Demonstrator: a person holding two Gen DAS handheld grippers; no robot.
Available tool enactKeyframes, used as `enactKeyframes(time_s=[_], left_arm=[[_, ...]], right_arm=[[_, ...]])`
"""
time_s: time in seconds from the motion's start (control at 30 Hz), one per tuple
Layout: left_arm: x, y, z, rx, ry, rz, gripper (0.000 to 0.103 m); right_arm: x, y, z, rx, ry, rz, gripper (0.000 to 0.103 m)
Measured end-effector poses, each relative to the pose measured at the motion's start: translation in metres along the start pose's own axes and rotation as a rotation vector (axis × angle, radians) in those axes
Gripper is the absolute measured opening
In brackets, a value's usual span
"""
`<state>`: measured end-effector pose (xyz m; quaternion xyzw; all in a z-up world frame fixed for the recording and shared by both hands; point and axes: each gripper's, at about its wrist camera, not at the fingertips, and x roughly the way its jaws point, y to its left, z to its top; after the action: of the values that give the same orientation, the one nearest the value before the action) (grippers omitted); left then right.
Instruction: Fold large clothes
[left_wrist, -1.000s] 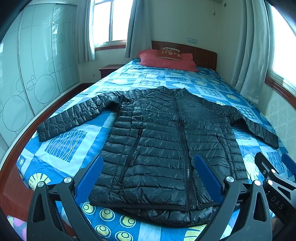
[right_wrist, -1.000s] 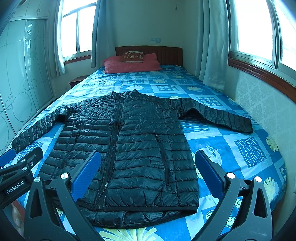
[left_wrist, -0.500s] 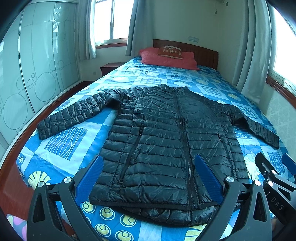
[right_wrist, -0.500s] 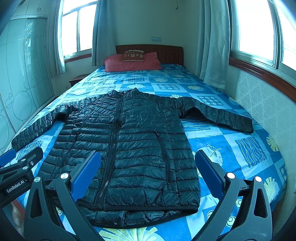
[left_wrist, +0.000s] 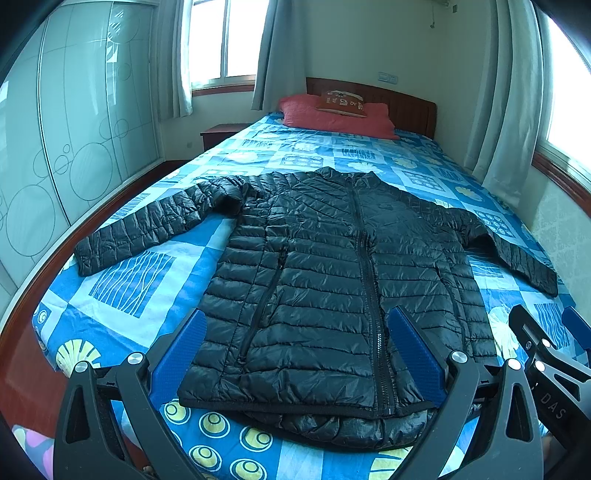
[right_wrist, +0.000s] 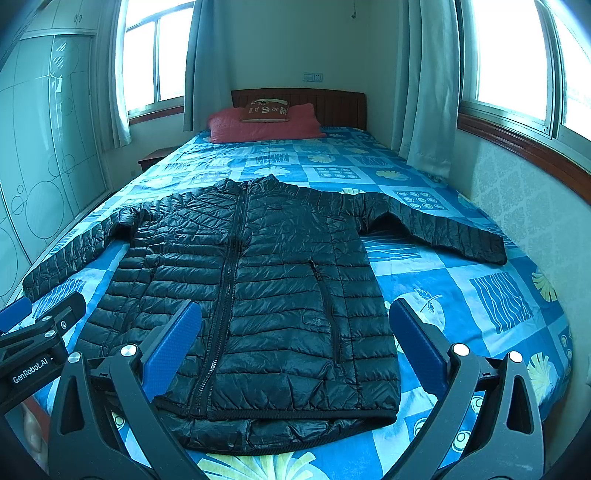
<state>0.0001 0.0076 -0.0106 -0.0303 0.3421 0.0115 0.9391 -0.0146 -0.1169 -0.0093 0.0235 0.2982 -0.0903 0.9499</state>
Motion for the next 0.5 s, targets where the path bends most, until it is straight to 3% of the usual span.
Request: enactKeyframes(time_s=[0.5], left_arm=[[0.0019, 0.0009, -0.003, -0.004, 0.007, 0.0, 0.098]], right_arm=[[0.0052, 0.0046, -0.0047, -0.007, 0.01, 0.001, 0.101]])
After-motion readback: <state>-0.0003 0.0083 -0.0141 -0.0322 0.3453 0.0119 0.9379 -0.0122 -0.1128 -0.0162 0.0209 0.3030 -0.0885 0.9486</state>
